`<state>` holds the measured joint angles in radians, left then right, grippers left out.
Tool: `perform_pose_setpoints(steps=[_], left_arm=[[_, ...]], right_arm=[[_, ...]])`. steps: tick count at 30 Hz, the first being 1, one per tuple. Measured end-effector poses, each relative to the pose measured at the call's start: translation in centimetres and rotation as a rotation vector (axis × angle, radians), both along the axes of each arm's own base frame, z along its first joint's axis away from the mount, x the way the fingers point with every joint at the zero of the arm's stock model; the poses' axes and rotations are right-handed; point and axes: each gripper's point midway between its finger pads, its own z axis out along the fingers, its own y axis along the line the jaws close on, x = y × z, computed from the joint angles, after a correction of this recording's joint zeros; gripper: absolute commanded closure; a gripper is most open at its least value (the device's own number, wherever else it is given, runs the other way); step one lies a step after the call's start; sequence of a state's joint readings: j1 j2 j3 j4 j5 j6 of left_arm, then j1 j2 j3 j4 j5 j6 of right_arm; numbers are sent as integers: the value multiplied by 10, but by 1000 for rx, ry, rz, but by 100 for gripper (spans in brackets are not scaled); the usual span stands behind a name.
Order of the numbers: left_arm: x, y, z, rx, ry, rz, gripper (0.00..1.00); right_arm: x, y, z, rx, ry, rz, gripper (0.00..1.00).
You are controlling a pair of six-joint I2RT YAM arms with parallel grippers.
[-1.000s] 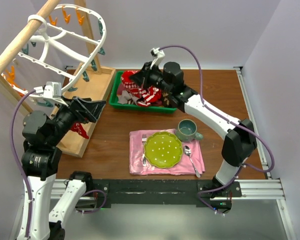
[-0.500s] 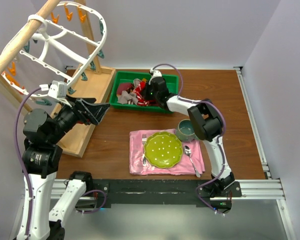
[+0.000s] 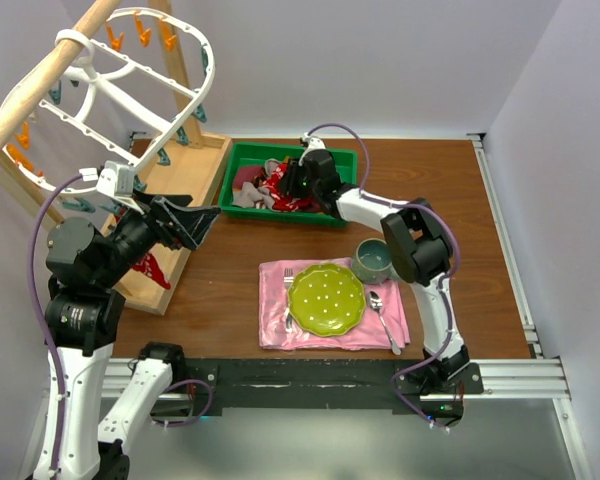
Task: Remove the socks clipped to the hanger
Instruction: Place the sock in the bin.
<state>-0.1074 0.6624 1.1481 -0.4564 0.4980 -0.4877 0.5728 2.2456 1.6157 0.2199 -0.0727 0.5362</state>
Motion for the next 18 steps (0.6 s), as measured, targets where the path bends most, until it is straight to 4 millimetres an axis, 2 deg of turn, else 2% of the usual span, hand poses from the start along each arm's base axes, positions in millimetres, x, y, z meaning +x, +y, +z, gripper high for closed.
perform_pose_setpoints(steps=[5,10,18], left_arm=[[0,0,0,0,-1,2,12],[0,1,0,-1,-1,4,12],[-1,1,4,-2,-9,5,12]], right_arm=[[-7,-5,27,16,-21,-3,51],[-17,-14,43,21,-31,-9,46],[-35,-29,51,8,-19,-27,36]])
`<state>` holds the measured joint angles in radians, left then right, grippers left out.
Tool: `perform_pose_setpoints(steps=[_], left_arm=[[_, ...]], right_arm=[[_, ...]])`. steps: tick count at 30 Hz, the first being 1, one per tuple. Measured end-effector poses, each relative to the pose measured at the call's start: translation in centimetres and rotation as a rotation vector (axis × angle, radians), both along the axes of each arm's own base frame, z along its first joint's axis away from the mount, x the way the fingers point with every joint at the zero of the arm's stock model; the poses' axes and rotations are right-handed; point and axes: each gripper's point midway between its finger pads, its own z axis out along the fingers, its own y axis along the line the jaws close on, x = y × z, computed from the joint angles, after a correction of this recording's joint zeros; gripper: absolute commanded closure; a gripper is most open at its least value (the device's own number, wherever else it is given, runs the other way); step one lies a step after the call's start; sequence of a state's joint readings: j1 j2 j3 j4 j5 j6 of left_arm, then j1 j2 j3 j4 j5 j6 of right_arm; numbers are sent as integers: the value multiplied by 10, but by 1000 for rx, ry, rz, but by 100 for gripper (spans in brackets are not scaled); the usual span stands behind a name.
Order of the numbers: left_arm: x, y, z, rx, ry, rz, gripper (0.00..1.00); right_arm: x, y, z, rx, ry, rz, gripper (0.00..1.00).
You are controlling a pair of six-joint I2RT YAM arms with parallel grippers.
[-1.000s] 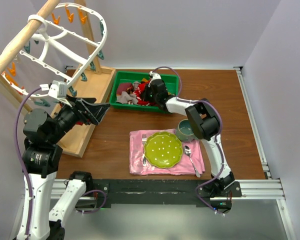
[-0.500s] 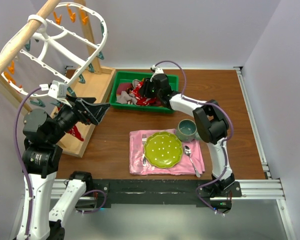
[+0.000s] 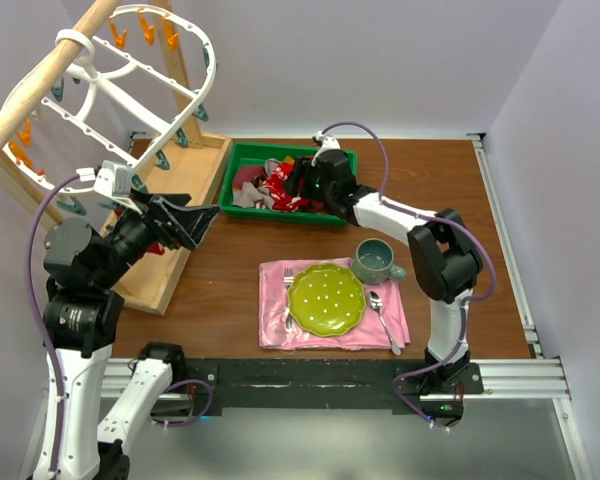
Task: Remove the socks clipped to the hanger
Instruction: Place the sock in the bin.
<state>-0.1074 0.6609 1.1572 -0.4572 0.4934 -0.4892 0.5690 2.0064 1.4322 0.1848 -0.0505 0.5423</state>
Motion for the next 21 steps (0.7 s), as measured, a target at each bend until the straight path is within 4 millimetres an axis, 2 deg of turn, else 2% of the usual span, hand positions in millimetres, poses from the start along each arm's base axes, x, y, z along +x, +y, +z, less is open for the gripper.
perform_pose_setpoints(steps=[2,5,8,11,13,15,21], left_arm=[[0,0,1,0,-3,1,12],[-1,1,5,-1,-11,3,12],[-4,1,11,-3,-26,4,12],[-7,2,20,-6,-49,9,12],[-9,3,28,-9,-68,11,12],[-12,3,36,-12,-88,14,12],[-18,5,50,-21,-119,24,12]], right_arm=[[-6,-5,4,-5,0,-5,32],[-20,-14,21,3,-21,-1,27],[-39,-19,49,41,-69,28,25],[-57,-13,80,103,-146,80,22],[-75,3,98,136,-199,140,21],[-98,30,113,164,-252,219,20],[-180,123,127,239,-326,483,18]])
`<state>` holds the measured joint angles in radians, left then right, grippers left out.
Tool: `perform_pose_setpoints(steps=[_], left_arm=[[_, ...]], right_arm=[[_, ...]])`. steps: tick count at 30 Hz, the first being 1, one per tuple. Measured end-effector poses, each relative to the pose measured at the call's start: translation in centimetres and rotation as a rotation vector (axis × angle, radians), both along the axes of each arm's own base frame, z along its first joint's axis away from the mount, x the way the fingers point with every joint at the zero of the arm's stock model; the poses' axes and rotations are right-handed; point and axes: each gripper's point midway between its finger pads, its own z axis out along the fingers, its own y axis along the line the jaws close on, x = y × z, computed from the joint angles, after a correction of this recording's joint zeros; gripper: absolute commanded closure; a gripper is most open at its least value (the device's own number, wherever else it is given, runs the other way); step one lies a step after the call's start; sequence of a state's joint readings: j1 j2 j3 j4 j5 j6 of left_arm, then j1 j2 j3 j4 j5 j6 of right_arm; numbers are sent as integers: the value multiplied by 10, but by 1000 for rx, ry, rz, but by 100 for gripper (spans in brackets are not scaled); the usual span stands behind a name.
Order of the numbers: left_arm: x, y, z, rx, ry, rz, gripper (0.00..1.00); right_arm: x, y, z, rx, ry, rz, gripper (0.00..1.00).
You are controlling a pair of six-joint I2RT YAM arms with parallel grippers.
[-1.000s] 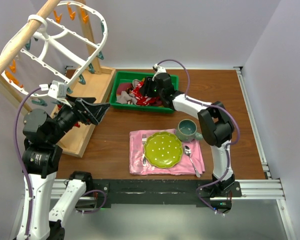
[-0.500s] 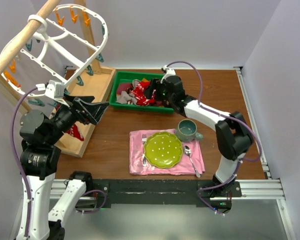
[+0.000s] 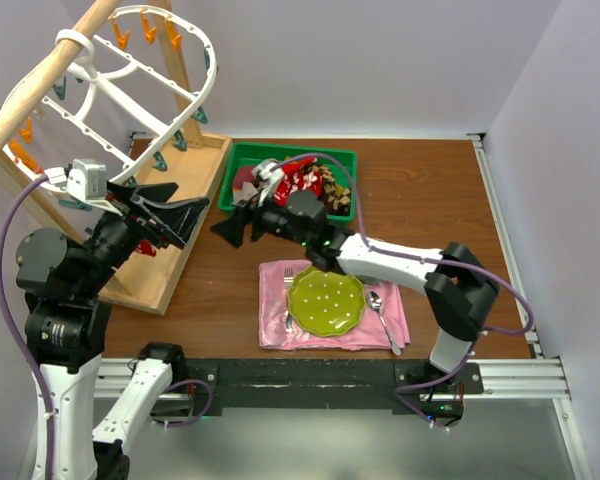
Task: Remove the socks clipped to the hanger
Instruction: Place the sock in the bin, then remove the sock from the hanger.
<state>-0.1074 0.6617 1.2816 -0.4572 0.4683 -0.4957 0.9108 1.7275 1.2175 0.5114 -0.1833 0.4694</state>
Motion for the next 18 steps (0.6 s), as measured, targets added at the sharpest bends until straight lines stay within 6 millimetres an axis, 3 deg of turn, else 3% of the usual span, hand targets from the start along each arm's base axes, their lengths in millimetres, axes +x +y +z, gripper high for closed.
perform_pose_setpoints(steps=[4,8,18], left_arm=[[0,1,1,-2,0,7,12],[1,2,-1,-2,5,11,12],[-9,8,-4,-4,11,49,12]], right_arm=[[-31,45,-2,32,-23,81,19],[-49,80,-6,65,-34,89,19],[-83,140,-8,132,-62,61,13]])
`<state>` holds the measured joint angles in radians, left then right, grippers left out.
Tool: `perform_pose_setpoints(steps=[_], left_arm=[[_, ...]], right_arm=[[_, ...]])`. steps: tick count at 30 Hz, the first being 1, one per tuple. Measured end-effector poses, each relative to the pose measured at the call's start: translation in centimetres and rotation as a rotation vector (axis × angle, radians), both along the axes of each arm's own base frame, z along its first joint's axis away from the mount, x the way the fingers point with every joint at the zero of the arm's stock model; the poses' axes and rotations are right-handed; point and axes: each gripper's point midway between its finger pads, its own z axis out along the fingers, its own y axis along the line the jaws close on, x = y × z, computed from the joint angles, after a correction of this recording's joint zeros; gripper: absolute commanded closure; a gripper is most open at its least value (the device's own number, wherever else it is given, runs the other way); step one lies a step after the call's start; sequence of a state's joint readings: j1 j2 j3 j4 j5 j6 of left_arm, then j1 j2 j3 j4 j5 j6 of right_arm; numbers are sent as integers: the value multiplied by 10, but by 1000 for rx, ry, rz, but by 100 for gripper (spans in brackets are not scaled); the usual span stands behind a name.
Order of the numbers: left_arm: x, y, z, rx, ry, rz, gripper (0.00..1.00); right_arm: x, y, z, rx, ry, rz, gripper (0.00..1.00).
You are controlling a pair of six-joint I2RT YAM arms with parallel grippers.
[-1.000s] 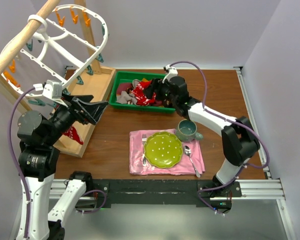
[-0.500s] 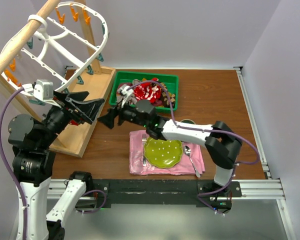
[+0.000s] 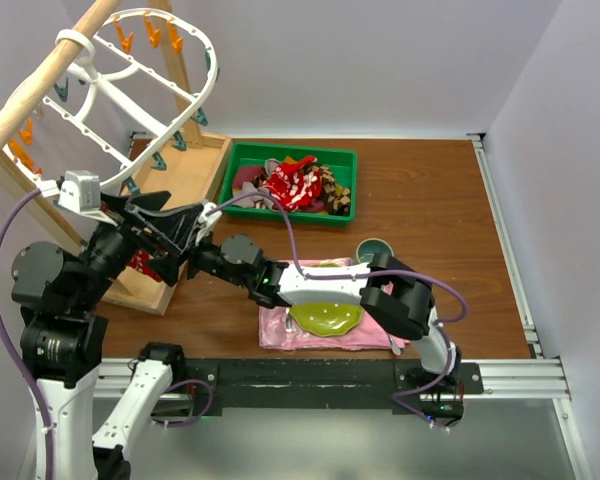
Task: Remove the socks clipped to the hanger
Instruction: Remove the sock from the hanger.
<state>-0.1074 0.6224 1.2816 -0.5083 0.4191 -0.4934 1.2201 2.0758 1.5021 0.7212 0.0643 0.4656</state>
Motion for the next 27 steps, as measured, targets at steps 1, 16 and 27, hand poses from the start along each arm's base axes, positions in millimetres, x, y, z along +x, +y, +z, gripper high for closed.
perform_pose_setpoints(steps=[1,16,27], left_arm=[[-2,2,0,0,-2,10,12],[-14,29,-6,-7,-2,166,12],[-13,32,-10,5,2,188,12]], right_arm=[[-3,3,1,2,-3,0,12],[16,59,18,15,-89,-120,2],[48,81,-28,-87,-98,-218,2]])
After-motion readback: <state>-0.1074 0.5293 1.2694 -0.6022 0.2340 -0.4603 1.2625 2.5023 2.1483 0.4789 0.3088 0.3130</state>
